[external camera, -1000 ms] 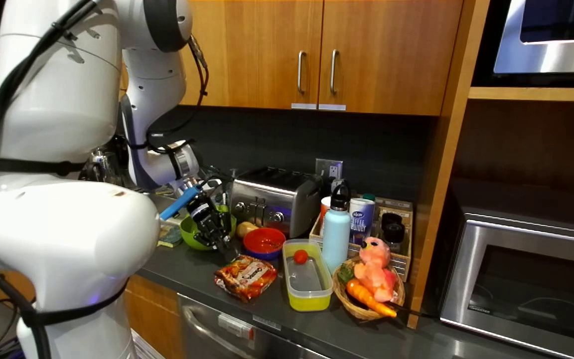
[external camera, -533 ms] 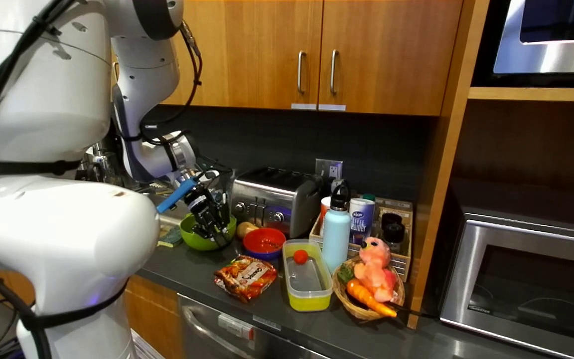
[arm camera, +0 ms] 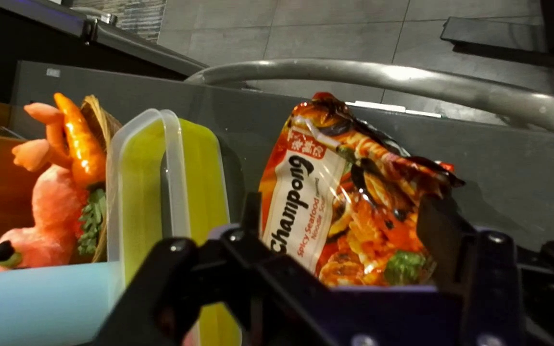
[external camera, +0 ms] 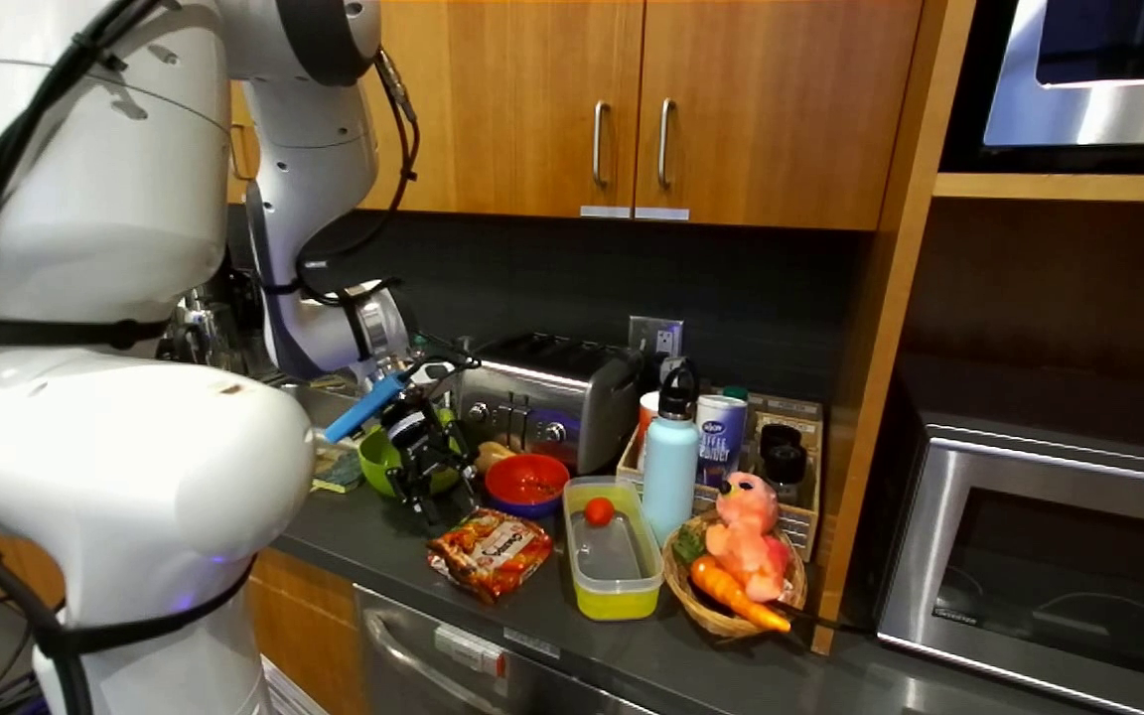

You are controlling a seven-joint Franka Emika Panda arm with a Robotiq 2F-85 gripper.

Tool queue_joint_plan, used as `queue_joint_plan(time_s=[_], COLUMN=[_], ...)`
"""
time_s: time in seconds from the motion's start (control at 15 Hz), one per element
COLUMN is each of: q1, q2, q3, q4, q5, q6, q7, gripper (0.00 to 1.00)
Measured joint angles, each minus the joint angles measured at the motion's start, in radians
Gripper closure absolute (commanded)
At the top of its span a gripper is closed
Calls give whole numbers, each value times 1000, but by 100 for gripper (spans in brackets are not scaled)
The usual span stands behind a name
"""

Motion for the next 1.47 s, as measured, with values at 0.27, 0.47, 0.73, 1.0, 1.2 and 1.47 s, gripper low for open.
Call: queue_joint_plan(time_s=[0.27,0.47,0.73,1.0,1.2,1.47], q1=[-33,-71,-114,-123,-122,-118], q2=[7,6,5,2,1,-1], q3=[-21,-26,-29,-31,-34,-46], q4=[-37,-68,-97,-100,-101,-105], q5=[35,130,307,428,439,435], q6=[32,140,276,304,303,301], q7=[-3,-82,-266,-388,-401,-400], gripper=[0,0,0,0,0,39])
